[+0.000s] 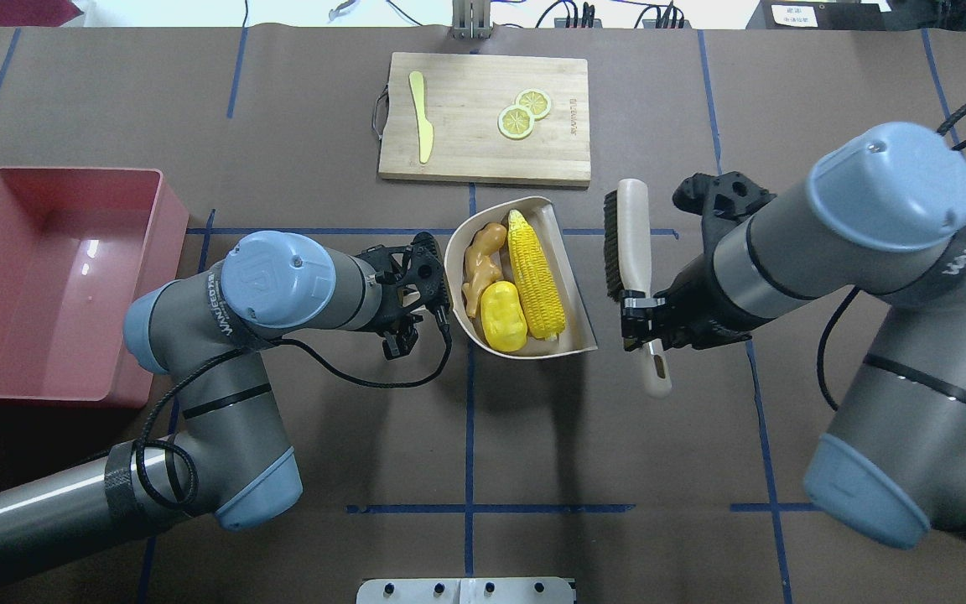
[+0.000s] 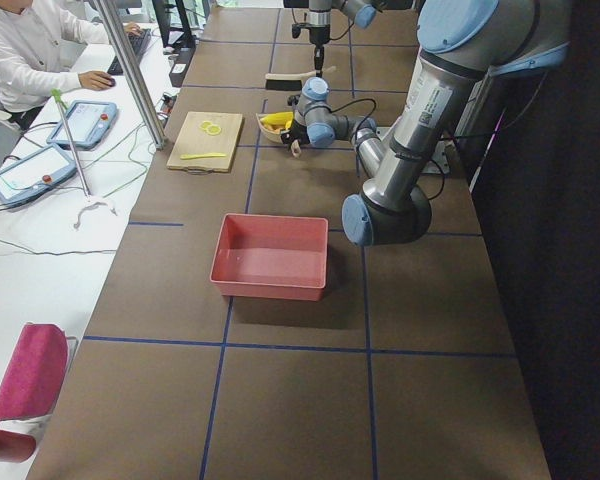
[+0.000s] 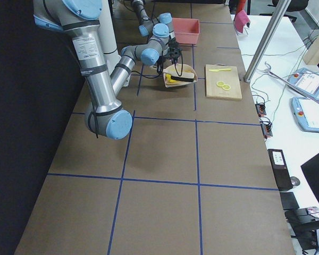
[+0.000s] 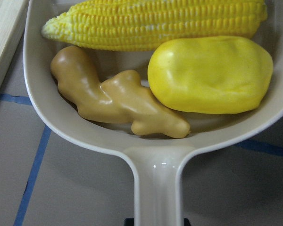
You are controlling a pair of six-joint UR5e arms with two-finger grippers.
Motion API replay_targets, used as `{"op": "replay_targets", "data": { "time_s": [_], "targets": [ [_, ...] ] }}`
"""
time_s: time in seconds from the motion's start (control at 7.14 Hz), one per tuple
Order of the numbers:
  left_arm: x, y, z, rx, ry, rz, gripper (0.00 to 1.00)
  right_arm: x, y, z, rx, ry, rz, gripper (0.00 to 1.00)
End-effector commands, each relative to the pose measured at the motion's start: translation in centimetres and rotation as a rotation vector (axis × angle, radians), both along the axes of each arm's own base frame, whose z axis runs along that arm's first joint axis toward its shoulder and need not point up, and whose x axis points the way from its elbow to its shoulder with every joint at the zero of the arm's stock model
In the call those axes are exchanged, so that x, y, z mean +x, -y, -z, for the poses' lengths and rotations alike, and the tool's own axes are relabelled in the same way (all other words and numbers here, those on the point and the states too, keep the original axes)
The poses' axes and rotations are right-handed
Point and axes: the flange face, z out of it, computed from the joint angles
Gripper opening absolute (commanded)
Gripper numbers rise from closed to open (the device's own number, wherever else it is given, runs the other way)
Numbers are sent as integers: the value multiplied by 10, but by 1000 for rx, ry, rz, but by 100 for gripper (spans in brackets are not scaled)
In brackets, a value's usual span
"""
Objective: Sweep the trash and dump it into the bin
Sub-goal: 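Carry the loaded dustpan over the pink bin while the right gripper withdraws the brush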
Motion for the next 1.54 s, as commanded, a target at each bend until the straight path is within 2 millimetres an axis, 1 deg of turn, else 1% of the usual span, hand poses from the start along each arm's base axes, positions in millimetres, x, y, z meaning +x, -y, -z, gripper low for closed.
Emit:
{"op": "replay_targets", "data": {
  "time_s": [0.0,0.14,0.28,0.42,0.56,0.7,0.84,0.98,1.12,1.26,1.4],
  "targets": [
    [-48,19,-21,-48,-21,-27,6,69,11,-44,4,-45,-44,0],
    [-92,27,-36,-72,-32,-29,6,100,-2,-70,51,-84,-15,0],
    [-137,29,-55,-67,-26,-20,6,125,-8,-97,81,-125,7,0],
    [-187,27,-83,-19,16,-30,6,145,-12,-124,105,-167,35,0],
    [-235,30,-107,-4,40,-45,6,162,-16,-139,128,-190,52,0],
    [-288,40,-136,9,54,-79,6,180,-24,-160,150,-198,71,0],
    [-336,51,-163,24,76,-87,6,197,-35,-181,168,-191,77,0],
    [-381,64,-193,40,107,-85,6,205,-43,-196,174,-197,83,0],
    [-425,83,-233,34,117,-100,6,206,-41,-199,171,-200,80,1],
    [-467,95,-268,18,95,-110,6,206,-41,-199,171,-200,80,1],
    [-499,102,-284,54,116,-97,6,207,-42,-200,168,-201,79,1]
  ]
}}
